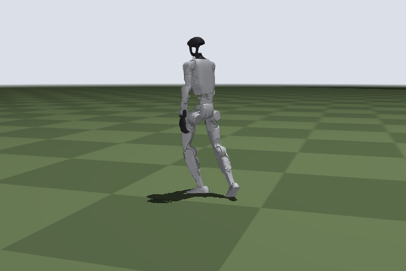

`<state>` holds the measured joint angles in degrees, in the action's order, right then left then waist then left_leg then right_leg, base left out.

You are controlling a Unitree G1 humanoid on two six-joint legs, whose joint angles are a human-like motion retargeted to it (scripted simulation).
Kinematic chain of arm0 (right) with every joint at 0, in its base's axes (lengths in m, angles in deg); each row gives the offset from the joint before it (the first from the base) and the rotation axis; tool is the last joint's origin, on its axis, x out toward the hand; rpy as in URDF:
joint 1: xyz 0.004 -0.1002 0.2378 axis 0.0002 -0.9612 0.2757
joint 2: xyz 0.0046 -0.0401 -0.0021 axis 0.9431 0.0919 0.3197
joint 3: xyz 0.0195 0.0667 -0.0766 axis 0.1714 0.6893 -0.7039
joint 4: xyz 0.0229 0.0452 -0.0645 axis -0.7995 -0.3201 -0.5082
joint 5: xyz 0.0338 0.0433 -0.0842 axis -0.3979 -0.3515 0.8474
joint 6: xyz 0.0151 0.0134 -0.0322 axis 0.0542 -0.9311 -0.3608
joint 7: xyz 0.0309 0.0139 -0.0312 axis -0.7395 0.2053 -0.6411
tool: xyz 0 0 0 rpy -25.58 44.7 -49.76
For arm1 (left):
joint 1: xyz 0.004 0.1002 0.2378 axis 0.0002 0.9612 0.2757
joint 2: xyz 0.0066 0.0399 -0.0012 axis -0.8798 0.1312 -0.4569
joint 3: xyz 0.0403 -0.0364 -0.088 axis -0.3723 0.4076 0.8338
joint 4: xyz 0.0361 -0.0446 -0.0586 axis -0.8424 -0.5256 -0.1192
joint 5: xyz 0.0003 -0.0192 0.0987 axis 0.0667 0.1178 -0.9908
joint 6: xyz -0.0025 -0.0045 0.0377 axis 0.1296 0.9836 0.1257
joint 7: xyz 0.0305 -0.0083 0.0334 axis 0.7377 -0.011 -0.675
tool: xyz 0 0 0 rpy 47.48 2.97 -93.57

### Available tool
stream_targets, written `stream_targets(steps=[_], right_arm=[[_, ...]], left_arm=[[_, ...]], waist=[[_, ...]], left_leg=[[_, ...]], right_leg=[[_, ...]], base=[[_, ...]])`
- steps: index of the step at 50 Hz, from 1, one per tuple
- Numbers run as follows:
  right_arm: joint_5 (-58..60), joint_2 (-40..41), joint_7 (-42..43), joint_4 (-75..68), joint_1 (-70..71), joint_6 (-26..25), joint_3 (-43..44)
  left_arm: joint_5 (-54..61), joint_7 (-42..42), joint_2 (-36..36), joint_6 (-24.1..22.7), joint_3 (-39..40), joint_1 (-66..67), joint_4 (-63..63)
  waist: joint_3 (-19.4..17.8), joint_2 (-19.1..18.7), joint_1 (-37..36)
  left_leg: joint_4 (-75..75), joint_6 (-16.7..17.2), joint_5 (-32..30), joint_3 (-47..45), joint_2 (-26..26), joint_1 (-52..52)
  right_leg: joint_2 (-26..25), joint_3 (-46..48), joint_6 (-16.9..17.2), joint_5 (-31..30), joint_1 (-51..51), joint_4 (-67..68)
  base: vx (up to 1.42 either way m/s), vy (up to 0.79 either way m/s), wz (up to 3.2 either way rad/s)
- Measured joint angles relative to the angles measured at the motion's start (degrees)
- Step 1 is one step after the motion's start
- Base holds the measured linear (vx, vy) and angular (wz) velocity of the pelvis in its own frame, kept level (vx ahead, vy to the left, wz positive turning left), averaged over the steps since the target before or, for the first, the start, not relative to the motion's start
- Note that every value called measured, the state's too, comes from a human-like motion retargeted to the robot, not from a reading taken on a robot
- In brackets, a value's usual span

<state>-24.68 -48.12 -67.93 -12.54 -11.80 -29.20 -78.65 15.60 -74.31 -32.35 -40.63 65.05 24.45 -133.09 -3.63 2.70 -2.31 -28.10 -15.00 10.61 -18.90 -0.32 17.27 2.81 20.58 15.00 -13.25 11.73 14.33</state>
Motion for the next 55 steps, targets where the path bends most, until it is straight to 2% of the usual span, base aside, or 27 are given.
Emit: stream_targets(steps=[2,3,7,10,13,16,18,20,22,23,25,27,28,30,32,35,37,39,43,45,48,50,52,55], right_arm=[[-0.7,-1.4,0.9,1.8,-2.2,-0.1,2.5],[-2.2,-2.0,1.2,2.3,-2.9,0.1,3.4],[-8.2,-4.3,0.6,1.9,-4.0,0.2,7.0],[-10.2,-5.2,0.7,0.3,-4.4,-1.0,10.8],[-12.2,-6.2,1.3,-1.7,-5.6,-1.8,12.4],[-11.8,-7.0,1.4,-3.6,-6.8,-2.7,13.1],[-10.6,-7.3,1.1,-4.7,-7.5,-3.2,13.4],[-9.3,-7.3,0.5,-5.8,-8.2,-3.7,13.5],[-8.3,-7.1,-0.2,-6.8,-9.0,-3.8,13.5],[-7.9,-6.9,-0.6,-7.3,-9.3,-3.8,13.6],[-7.2,-6.3,-1.3,-8.5,-9.9,-4.0,13.4],[-6.5,-6.1,-1.9,-9.7,-9.9,-4.5,12.9],[-5.9,-6.2,-2.3,-10.4,-9.6,-4.9,12.8],[-5.0,-6.4,-2.8,-11.2,-9.0,-5.4,12.3],[-4.7,-6.5,-2.8,-11.0,-8.3,-5.4,11.8],[-5.2,-6.3,-2.4,-10.3,-7.4,-4.7,10.1],[-5.8,-5.9,-1.7,-9.8,-6.1,-4.6,9.4],[-6.1,-5.2,-1.5,-8.6,-4.5,-4.6,8.6],[-5.6,-4.4,-3.7,-3.9,-0.3,-3.4,6.0],[-4.4,-4.2,-4.7,-0.2,1.7,-2.6,4.4],[-3.6,-4.0,-4.3,5.1,3.5,-0.5,1.8],[-3.7,-4.0,-3.4,8.1,4.1,1.3,0.1],[-3.6,-4.2,-3.5,10.0,4.9,2.9,-0.9],[-2.3,-2.9,-5.5,10.7,6.1,3.4,-1.6]], left_arm=[[0.5,-0.3,0.2,-0.1,-0.9,0.1,0.2],[0.8,-0.5,0.1,0.0,-1.3,0.0,0.3],[0.9,0.2,-1.4,0.4,-3.3,-1.5,0.0],[-0.5,-0.1,-2.2,0.9,-4.6,-2.8,0.4],[-0.6,-0.7,-2.3,0.3,-5.5,-3.1,1.2],[-0.1,-0.2,-2.0,-0.2,-5.9,-2.9,2.0],[-0.1,0.3,-1.6,-0.6,-6.0,-2.7,2.3],[-0.4,0.7,-1.5,-0.9,-6.1,-2.4,2.3],[-1.1,1.1,-1.5,-0.8,-6.3,-2.1,2.0],[-1.5,1.2,-1.4,-0.7,-6.4,-1.9,1.8],[-2.1,1.2,-1.4,-0.6,-6.2,-1.0,1.3],[-2.6,1.2,-1.0,-0.5,-5.6,0.2,0.7],[-2.9,1.2,-0.6,-0.5,-5.1,0.9,0.2],[-3.1,1.2,0.2,-0.2,-3.9,2.0,-1.1],[-3.5,1.3,1.1,0.4,-2.7,2.7,-2.7],[-3.8,2.6,1.7,0.9,-2.0,3.7,-4.6],[-4.5,3.5,1.6,0.8,-2.0,4.0,-5.2],[-5.4,3.8,1.3,0.8,-2.1,4.0,-5.0],[-4.9,2.4,0.8,0.7,-2.6,2.8,-4.7],[-4.1,2.0,1.0,0.9,-2.7,2.1,-4.9],[-3.1,2.1,1.8,1.3,-3.5,1.8,-5.2],[-3.0,2.4,2.4,0.9,-4.7,2.2,-4.8],[-3.4,2.4,3.2,0.1,-5.9,2.5,-3.8],[-4.0,1.7,3.4,-0.9,-6.9,3.4,-3.0]], waist=[[-1.2,-2.6,2.0],[-1.9,-4.1,3.0],[-3.7,-7.6,5.8],[-4.0,-6.5,6.7],[-4.5,-4.7,8.0],[-5.2,-2.7,10.0],[-5.8,-0.7,11.0],[-6.4,0.7,11.2],[-6.6,1.8,10.5],[-6.7,2.3,10.1],[-6.5,2.2,8.4],[-6.0,1.9,6.6],[-5.8,2.1,6.5],[-5.7,2.3,7.1],[-6.2,2.6,7.4],[-6.6,3.7,6.2],[-7.2,4.4,5.1],[-8.2,4.6,4.0],[-8.7,2.2,4.2],[-7.8,0.7,5.0],[-6.1,-0.6,4.9],[-5.2,-0.9,4.9],[-4.0,-0.9,6.3],[-3.7,-1.6,6.7]], left_leg=[[2.8,0.0,0.0,2.0,0.3,-4.5],[3.6,0.0,0.0,3.2,1.5,-5.8],[5.7,0.0,0.5,4.3,4.4,-9.4],[8.5,0.0,0.2,3.4,2.9,-11.5],[11.6,0.0,0.2,3.5,0.4,-14.6],[13.6,0.0,1.0,4.5,-2.4,-18.0],[14.8,0.0,1.8,5.1,-4.8,-20.9],[16.5,0.0,2.6,5.4,-6.3,-24.3],[18.4,0.0,3.3,5.1,-7.4,-27.8],[19.3,0.0,3.6,5.1,-8.0,-29.4],[20.7,0.0,4.6,4.0,-7.8,-32.4],[21.7,0.0,5.7,2.1,-7.7,-35.1],[21.9,0.0,6.1,2.3,-7.9,-36.4],[20.2,0.0,6.9,2.8,-7.6,-37.9],[15.7,0.0,6.7,3.1,-6.7,-38.4],[6.0,0.0,3.2,0.8,-5.7,-37.9],[-3.9,0.0,-1.2,-2.2,-3.9,-35.9],[-16.1,0.0,-3.7,-4.7,0.0,-32.4],[-33.9,0.0,1.6,-7.3,11.2,-22.7],[-34.7,0.0,1.2,-6.7,12.2,-15.7],[-26.9,0.0,0.9,-7.9,11.0,-8.3],[-16.9,0.0,1.5,-8.9,8.4,-5.7],[-5.7,1.6,-0.3,0.5,1.5,-2.5],[2.9,9.7,-2.3,29.2,-7.1,-2.1]], right_leg=[[-0.2,-2.2,-0.5,-2.4,-1.7,9.8],[-1.0,-1.8,-1.5,-0.8,-3.7,15.9],[1.8,4.7,-8.2,12.3,-12.3,38.2],[3.6,6.0,-8.6,18.6,-18.7,42.6],[1.1,3.7,-8.5,21.8,-23.2,34.3],[-0.5,1.7,-11.6,22.1,-24.7,18.7],[-1.3,-1.8,-14.6,18.8,-24.6,7.7],[-1.4,-2.9,-19.7,15.9,-23.9,-0.5],[-1.2,0.6,-20.5,13.1,-22.7,-5.6],[-1.0,2.7,-19.4,11.3,-21.9,-7.2],[-1.7,6.3,-23.2,11.1,-19.8,-8.1],[-2.3,9.4,-24.7,17.7,-17.1,-7.4],[-2.0,9.9,-24.8,19.7,-16.5,-6.1],[-2.0,2.3,-22.7,21.5,-16.6,-2.8],[-1.9,-0.8,-21.8,22.7,-15.1,-1.8],[-1.2,1.0,-22.2,24.9,-9.3,-4.5],[-0.8,-0.8,-21.3,25.6,-6.4,-5.5],[-0.7,-1.5,-20.7,26.5,-3.9,-6.5],[-3.4,-2.1,-19.8,26.7,-2.7,-7.7],[-4.1,-2.2,-18.6,25.5,-4.2,-7.6],[-2.8,-3.7,-16.0,23.1,-7.0,-7.0],[-0.5,-5.3,-13.8,21.4,-8.6,-7.0],[2.2,-7.1,-11.9,20.6,-11.1,-5.9],[1.2,-13.2,-10.7,20.3,-13.1,-3.9]], base=[[0.48,0.32,0.40],[0.37,0.21,0.31],[0.29,0.10,-0.04],[0.25,0.00,-0.09],[0.29,-0.03,0.15],[0.35,-0.05,0.36],[0.38,-0.09,0.31],[0.50,-0.12,0.02],[0.54,-0.12,-0.15],[0.56,-0.11,-0.25],[0.53,-0.07,-0.56],[0.58,-0.10,-0.69],[0.66,-0.17,-0.30],[0.68,-0.23,-0.03],[0.67,-0.28,-0.18],[0.67,-0.25,-0.61],[0.60,-0.15,-0.70],[0.48,-0.15,-0.75],[0.30,0.08,-0.36],[-0.15,0.54,-0.34],[-0.14,0.64,-0.95],[-0.08,0.66,-1.11],[0.08,0.51,-1.16],[0.27,0.24,-2.14]])
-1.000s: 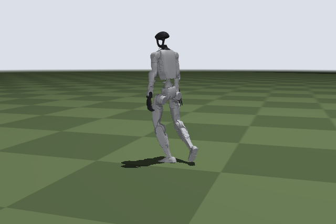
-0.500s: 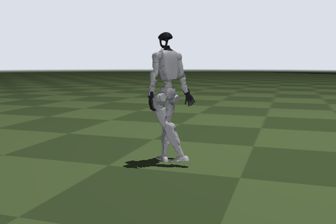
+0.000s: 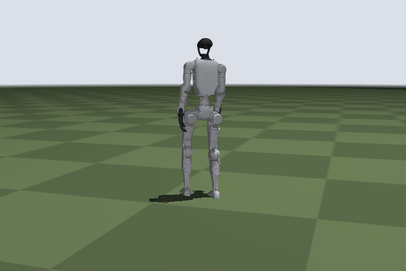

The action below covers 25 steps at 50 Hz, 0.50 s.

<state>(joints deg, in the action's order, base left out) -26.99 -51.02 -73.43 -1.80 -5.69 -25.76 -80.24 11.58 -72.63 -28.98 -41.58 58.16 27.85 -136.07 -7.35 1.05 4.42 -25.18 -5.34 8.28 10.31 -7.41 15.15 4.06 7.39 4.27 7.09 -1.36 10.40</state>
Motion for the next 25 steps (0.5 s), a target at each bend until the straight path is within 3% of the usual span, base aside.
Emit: stream_targets(steps=[2,3,5,8,10,12,15,18,22,25], right_arm=[[0.3,1.1,-0.8,-0.5,0.3,-0.8,0.1],[0.0,1.5,-0.7,-1.0,0.2,-1.1,0.2],[-0.9,2.3,0.3,-2.6,0.3,-1.4,1.0],[-2.4,2.7,2.7,-5.6,-0.3,-2.9,2.7],[-3.6,3.1,5.2,-7.6,-0.7,-5.4,3.5],[-8.0,4.2,9.7,-9.3,-1.0,-8.9,4.1],[-19.3,4.8,12.9,-11.9,-2.9,-9.6,7.0],[-28.9,4.0,8.3,-13.8,-5.8,-8.6,9.8],[-28.2,1.9,5.6,-15.9,-8.7,-5.2,12.1],[-23.0,-0.3,11.7,-18.2,-10.3,-2.3,8.4]], left_arm=[[0.0,-0.4,0.1,0.0,-0.6,0.2,-0.3],[0.2,-0.5,0.1,0.2,-0.9,0.1,-0.7],[0.9,-0.8,-0.1,0.8,-1.8,-0.7,-2.1],[2.0,-1.3,-1.1,1.5,-5.4,-1.4,-3.8],[0.2,-1.4,-2.6,1.5,-8.2,-1.7,-4.1],[-3.5,-1.2,-5.0,1.6,-11.0,-2.8,-3.7],[-8.4,-0.7,-9.3,1.9,-16.8,-4.3,-2.9],[-9.5,-3.3,-12.4,4.3,-19.6,-5.1,-3.5],[-4.4,-8.9,-12.0,8.5,-14.3,-4.9,-4.1],[3.3,-10.5,-9.5,7.1,-8.0,-3.5,-2.5]], waist=[[-0.2,0.4,-0.3],[-0.5,1.0,-1.0],[-1.0,1.5,-2.3],[-0.4,1.1,2.0],[-0.4,0.9,5.8],[-1.2,1.7,8.1],[-1.7,2.5,8.0],[-0.6,2.2,4.4],[0.5,1.0,2.0],[1.0,0.6,2.1]], left_leg=[[1.1,1.7,-2.6,11.6,-3.4,-1.8],[0.6,0.9,-2.8,12.8,-4.2,-2.4],[0.4,-1.4,-0.6,8.1,-3.4,-3.5],[4.3,-7.1,1.8,-1.8,0.1,-6.7],[6.1,-8.1,1.2,-5.4,0.9,-7.8],[7.7,-6.7,0.3,-10.7,2.3,-8.6],[11.6,-6.6,-0.8,-19.5,3.5,-11.1],[15.0,-6.6,-1.4,-26.8,4.2,-12.8],[17.5,-6.4,-1.0,-34.3,5.5,-14.5],[17.6,-7.1,0.0,-37.0,5.7,-15.0]], right_leg=[[0.0,-4.9,1.0,-0.5,-1.4,1.3],[0.2,-7.7,1.5,-0.8,-2.1,1.9],[-0.4,-13.3,2.3,-1.7,-3.8,2.9],[-0.9,-15.9,3.8,-2.9,-6.1,3.0],[-1.6,-17.6,5.0,-4.6,-7.9,3.0],[-1.8,-18.9,8.2,-6.8,-10.0,2.9],[0.5,-6.6,8.4,-5.3,-12.3,3.0],[2.0,12.8,4.0,1.0,-10.8,4.4],[1.5,26.2,4.5,2.7,-5.8,8.5],[0.7,27.5,6.4,1.1,-1.9,10.6]], base=[[0.21,0.24,-2.75],[0.15,0.28,-3.08],[0.08,0.30,-3.09],[0.00,0.37,-2.03],[-0.10,0.41,-2.02],[-0.26,0.25,-2.59],[-0.23,0.21,-2.83],[-0.19,0.13,-3.05],[-0.19,0.10,-2.61],[-0.15,0.02,-2.34]])
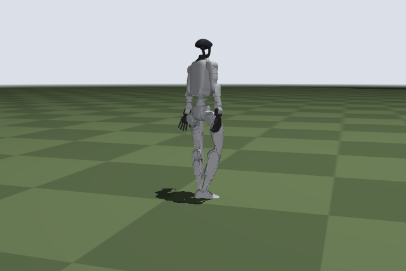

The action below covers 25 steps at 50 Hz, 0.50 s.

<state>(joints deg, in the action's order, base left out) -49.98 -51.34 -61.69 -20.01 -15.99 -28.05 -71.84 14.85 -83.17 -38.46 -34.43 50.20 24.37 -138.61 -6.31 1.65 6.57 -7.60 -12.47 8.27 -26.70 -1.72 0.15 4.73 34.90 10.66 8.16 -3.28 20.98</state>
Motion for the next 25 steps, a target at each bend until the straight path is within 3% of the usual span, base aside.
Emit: stream_targets(steps=[5,8,10,12,14,18,20,22,25], right_arm=[[13.9,-1.7,3.2,-3.7,-3.0,-3.6,-1.4],[18.7,-2.7,-2.9,-6.1,-4.4,-3.0,-0.7],[19.0,-3.3,-6.1,-7.4,-4.7,-1.1,-0.7],[16.7,-3.6,-6.3,-8.2,-4.8,0.6,-0.3],[13.6,-3.6,-4.4,-8.4,-4.6,1.4,0.5],[9.6,-2.9,-0.3,-7.3,-3.5,3.1,2.7],[8.4,-2.3,0.1,-6.2,-2.8,4.3,2.7],[7.4,-1.4,-0.4,-5.9,-2.9,4.7,2.1],[5.1,-0.4,-1.2,-7.9,-2.2,4.1,1.8]], left_arm=[[6.8,3.9,6.0,-3.9,9.5,3.5,6.5],[10.3,3.1,10.7,-5.0,18.3,4.5,8.0],[15.8,2.6,12.8,-4.7,22.0,4.8,7.9],[19.5,4.4,13.6,-4.5,23.0,5.4,7.4],[19.5,6.4,13.4,-4.1,22.6,6.1,6.8],[12.0,7.2,11.8,-2.9,18.2,7.3,5.4],[5.9,7.4,10.9,-2.5,16.7,7.8,5.8],[1.8,7.2,9.8,-2.5,14.4,9.0,5.9],[-1.2,5.5,8.6,-1.3,11.0,9.4,4.3]], waist=[[1.8,-0.2,-1.8],[3.4,0.3,-3.2],[4.0,0.6,-4.3],[3.9,0.6,-5.4],[3.2,0.5,-5.1],[2.1,0.2,-0.3],[1.5,1.0,1.7],[1.3,2.5,1.6],[0.8,2.7,-1.6]], left_leg=[[1.3,-0.6,1.4,-7.7,-0.5,-1.5],[4.1,1.0,1.4,-15.6,-1.8,-3.6],[6.1,2.3,1.1,-19.6,-2.8,-5.1],[7.8,3.4,0.6,-22.0,-3.6,-6.7],[8.4,4.2,0.1,-23.3,-4.1,-7.8],[4.2,3.4,0.7,-25.7,-2.7,-7.2],[-0.8,1.5,1.5,-27.3,-1.3,-5.8],[-6.4,-2.4,0.8,-24.8,-0.5,-4.0],[-16.0,-2.2,-1.3,-7.0,-0.9,3.6]], right_leg=[[0.4,5.9,-1.2,-1.8,8.6,-4.3],[1.2,12.6,2.4,-2.9,13.2,-9.0],[1.5,17.5,2.9,-0.3,15.5,-12.0],[0.8,17.5,-2.2,2.4,15.8,-15.4],[-0.3,9.1,-5.0,3.3,14.4,-16.3],[-0.3,2.9,-6.0,3.6,12.8,-17.0],[0.5,1.4,-7.1,4.7,12.3,-17.4],[1.7,-0.9,-7.8,5.7,12.5,-18.2],[0.9,-4.3,-8.4,5.7,13.0,-20.2]], base=[[-0.09,-0.08,-2.30],[-0.09,-0.13,-2.31],[-0.03,-0.10,-2.59],[-0.01,-0.19,-2.33],[-0.07,-0.21,-1.51],[-0.11,-0.17,-0.35],[-0.04,-0.15,-0.53],[0.13,-0.21,-1.10],[0.05,-0.08,-1.14]])
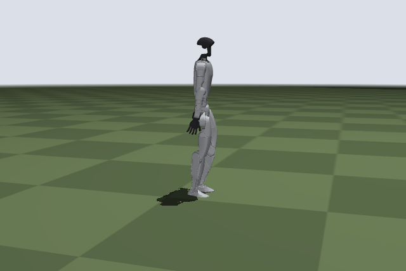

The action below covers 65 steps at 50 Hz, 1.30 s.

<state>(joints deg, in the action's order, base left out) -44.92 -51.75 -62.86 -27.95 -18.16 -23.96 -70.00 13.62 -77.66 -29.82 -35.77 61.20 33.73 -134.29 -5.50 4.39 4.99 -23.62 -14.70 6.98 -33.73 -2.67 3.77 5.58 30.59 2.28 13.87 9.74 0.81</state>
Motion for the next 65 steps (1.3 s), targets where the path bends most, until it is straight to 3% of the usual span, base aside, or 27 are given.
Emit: stream_targets(steps=[3,8,16,18,22,25,31,34,37,42,45,48,50,52,55,60,65], right_arm=[[1.2,0.9,-0.2,-0.7,1.5,-1.2,0.3],[2.2,2.4,1.4,3.2,2.2,0.1,-1.2],[3.9,4.2,1.0,8.4,3.4,0.9,-3.9],[4.1,4.1,1.2,8.8,3.1,1.0,-4.3],[5.0,2.9,1.6,7.9,2.0,0.1,-4.7],[5.7,2.0,2.1,6.4,1.2,-1.3,-4.3],[3.5,1.4,2.6,5.1,0.0,-2.1,-3.1],[3.1,1.1,1.8,5.8,-0.5,-1.4,-3.0],[4.2,0.8,2.2,6.4,-1.0,-1.4,-2.8],[6.4,0.3,2.2,6.3,-1.4,-1.7,-3.4],[7.1,0.2,2.0,5.6,-1.7,-2.0,-3.0],[6.5,0.0,2.0,4.6,-2.3,-2.4,-2.2],[6.1,-0.1,1.8,3.6,-2.7,-2.7,-1.4],[5.9,-0.3,1.4,2.5,-2.8,-3.3,-0.4],[6.1,-1.0,1.0,1.0,-2.7,-4.3,1.0],[6.1,-1.9,0.9,0.6,-1.4,-5.2,1.0],[5.4,-1.7,0.4,2.5,1.0,-4.8,1.1]], left_arm=[[-0.8,1.4,0.8,1.9,0.8,-0.6,-1.1],[2.2,4.6,3.0,0.3,2.4,-0.3,-0.4],[1.2,4.6,2.3,0.2,-0.1,-1.1,-0.4],[0.3,4.4,2.0,0.2,-0.6,-1.3,-0.2],[1.0,3.3,2.2,0.1,-0.3,-1.4,-0.1],[2.1,3.3,2.4,0.5,0.4,-1.3,-0.3],[4.3,2.2,1.5,1.6,-0.2,-3.7,-0.8],[5.0,1.6,0.5,1.8,-1.8,-5.9,-0.1],[5.1,0.5,-0.5,1.5,-3.6,-7.7,2.1],[6.1,-1.6,-1.4,0.0,-5.6,-9.5,6.5],[6.1,-1.0,-1.6,-0.2,-6.6,-10.7,8.1],[5.0,0.7,-1.5,-0.1,-7.8,-12.2,8.5],[4.1,2.1,-1.3,0.1,-8.7,-13.1,8.6],[3.5,2.8,-0.8,0.2,-9.4,-13.7,9.0],[3.2,2.7,0.8,-0.4,-10.0,-13.5,10.1],[3.7,4.8,1.9,-2.7,-9.6,-11.2,11.4],[3.1,3.0,1.7,-3.0,-8.5,-9.0,10.1]], waist=[[-0.3,-1.3,-2.8],[-0.7,-2.3,-4.3],[-2.2,-4.6,-4.0],[-2.0,-4.5,-4.2],[-0.9,-2.6,-4.8],[0.1,-2.1,-4.6],[-0.4,-5.5,-3.5],[-0.9,-6.6,-3.0],[-1.6,-6.4,-1.1],[-2.7,-4.8,1.1],[-3.7,-3.0,2.2],[-4.6,-1.7,1.9],[-5.0,-1.1,1.6],[-5.0,-1.4,1.8],[-4.8,-2.2,1.2],[-4.8,-2.8,1.3],[-6.1,-1.8,-0.9]], left_leg=[[-1.8,6.0,-3.3,11.4,-1.6,4.4],[3.4,7.9,-2.9,11.6,-1.1,6.8],[9.8,15.7,-6.2,21.1,-1.8,10.9],[9.9,15.1,-8.0,22.7,-2.5,11.0],[6.3,7.3,-7.7,20.8,-4.1,10.8],[4.1,4.0,-5.4,21.9,-4.7,9.8],[6.4,1.9,-3.2,19.6,0.5,4.0],[8.3,1.4,-3.0,20.4,1.2,1.9],[10.8,0.4,-3.1,21.9,0.1,-0.1],[13.7,-0.3,-1.9,22.1,-1.9,-4.1],[13.7,-0.3,-0.5,21.8,-3.2,-7.1],[12.5,-0.3,1.0,20.7,-4.1,-10.1],[11.5,-0.3,2.2,20.4,-4.4,-12.0],[10.3,-0.3,3.6,21.5,-4.2,-13.3],[9.7,-0.3,5.2,21.5,-3.8,-15.3],[6.5,-0.3,3.8,18.1,-3.1,-18.8],[-10.0,-0.3,-8.4,13.2,-0.4,-15.5]], right_leg=[[-1.7,-3.9,-0.3,-0.2,-0.3,-0.8],[-2.8,-8.3,-1.0,0.3,-0.8,-0.4],[-6.2,-10.9,-0.3,1.0,1.6,-0.4],[-6.0,-10.9,0.3,1.1,2.2,-0.3],[-3.4,-10.9,2.3,1.0,3.0,1.3],[-2.1,-12.2,4.4,0.0,2.6,5.6],[-2.5,-13.9,8.2,-15.8,-6.8,29.9],[-1.7,-10.8,9.3,-12.1,-15.1,44.3],[-3.0,-6.8,11.1,-5.7,-21.9,49.3],[-4.3,-0.7,5.8,4.3,-28.1,39.1],[-6.6,-3.1,2.5,7.5,-29.8,29.0],[-6.9,-5.0,-5.7,2.4,-29.1,23.1],[-7.2,-7.0,-11.9,-6.1,-28.1,21.8],[-7.9,-8.8,-10.6,-4.5,-27.4,23.2],[-5.4,-3.0,-9.7,-0.2,-25.1,26.6],[-6.6,-8.2,-7.7,4.6,-22.2,27.8],[-7.0,-12.1,-8.3,6.4,-15.5,22.5]], base=[[0.02,-0.04,-1.07],[0.14,0.04,-0.76],[0.21,0.08,-0.47],[0.34,0.16,-0.35],[0.38,0.20,-0.43],[0.40,0.18,-0.41],[0.35,0.19,-0.44],[0.25,0.16,-0.41],[0.25,0.11,0.08],[0.25,0.02,-0.12],[0.40,-0.05,-0.06],[0.51,-0.08,-0.20],[0.45,-0.11,-0.10],[0.56,-0.14,0.10],[0.57,-0.09,-0.06],[0.57,-0.06,-0.31],[0.46,-0.05,-0.57]])
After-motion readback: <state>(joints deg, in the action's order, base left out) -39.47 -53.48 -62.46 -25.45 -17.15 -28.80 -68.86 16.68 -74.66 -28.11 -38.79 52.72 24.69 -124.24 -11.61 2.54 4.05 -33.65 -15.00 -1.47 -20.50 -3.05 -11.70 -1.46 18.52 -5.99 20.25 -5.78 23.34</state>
